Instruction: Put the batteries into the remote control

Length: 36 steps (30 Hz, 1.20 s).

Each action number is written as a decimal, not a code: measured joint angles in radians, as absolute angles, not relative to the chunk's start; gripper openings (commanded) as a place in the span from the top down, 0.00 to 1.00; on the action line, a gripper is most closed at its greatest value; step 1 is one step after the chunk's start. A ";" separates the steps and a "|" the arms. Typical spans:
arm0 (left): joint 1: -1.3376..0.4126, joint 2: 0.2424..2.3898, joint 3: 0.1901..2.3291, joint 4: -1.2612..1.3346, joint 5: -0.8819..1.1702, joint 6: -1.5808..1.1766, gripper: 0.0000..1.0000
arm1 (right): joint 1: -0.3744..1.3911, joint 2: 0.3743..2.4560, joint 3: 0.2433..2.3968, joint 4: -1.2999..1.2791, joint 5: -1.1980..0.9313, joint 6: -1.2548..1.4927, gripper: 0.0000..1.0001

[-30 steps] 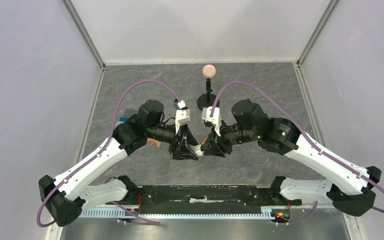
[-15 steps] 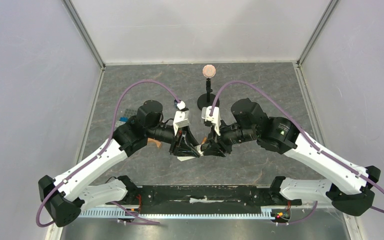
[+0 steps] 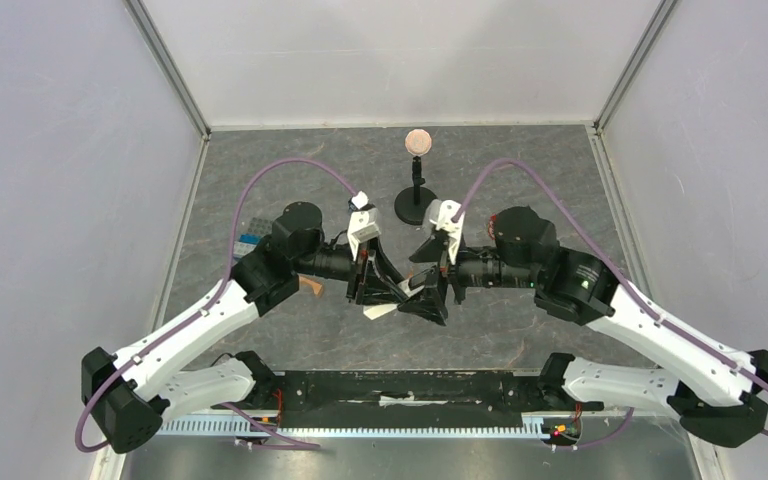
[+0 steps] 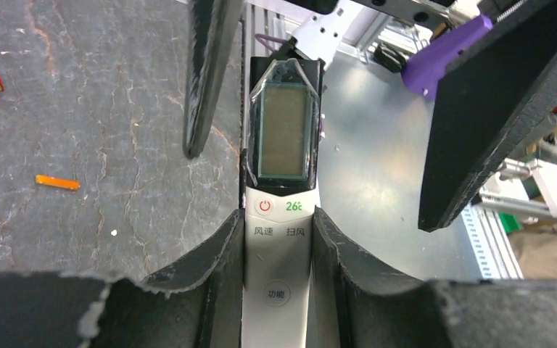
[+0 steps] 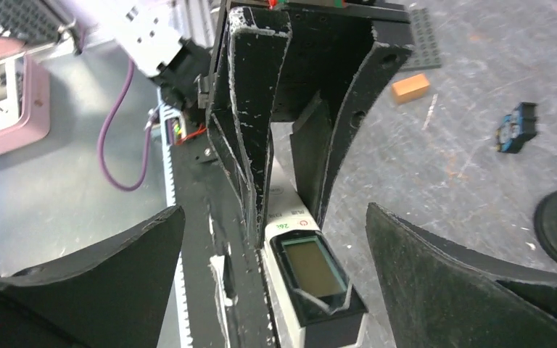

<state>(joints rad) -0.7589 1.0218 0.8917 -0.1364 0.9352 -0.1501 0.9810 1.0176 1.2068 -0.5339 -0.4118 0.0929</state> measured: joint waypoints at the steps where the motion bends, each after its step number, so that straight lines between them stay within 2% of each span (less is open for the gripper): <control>1: -0.759 1.022 0.885 -0.111 0.916 -0.183 0.98 | 0.981 0.995 1.184 -0.502 -0.389 0.105 0.02; 12: -0.765 0.917 0.724 0.223 0.586 -0.638 0.98 | 0.982 0.727 1.005 -0.265 -0.087 0.295 0.02; 21: -0.765 0.857 0.716 0.393 0.398 -0.842 0.98 | 0.982 0.767 0.950 -0.194 -0.048 0.445 0.02; 25: -0.765 0.865 0.706 0.442 0.373 -0.896 0.98 | 0.982 0.819 0.898 -0.108 -0.092 0.523 0.08; 36: -0.765 0.879 0.670 0.536 0.345 -0.980 0.98 | 0.982 0.904 0.831 0.123 -0.204 0.714 0.34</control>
<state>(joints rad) -0.7654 0.8791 0.6704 0.5362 0.3447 -0.9802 0.9825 0.9039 0.8307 0.1226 -0.2035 0.7136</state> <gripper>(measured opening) 0.402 0.715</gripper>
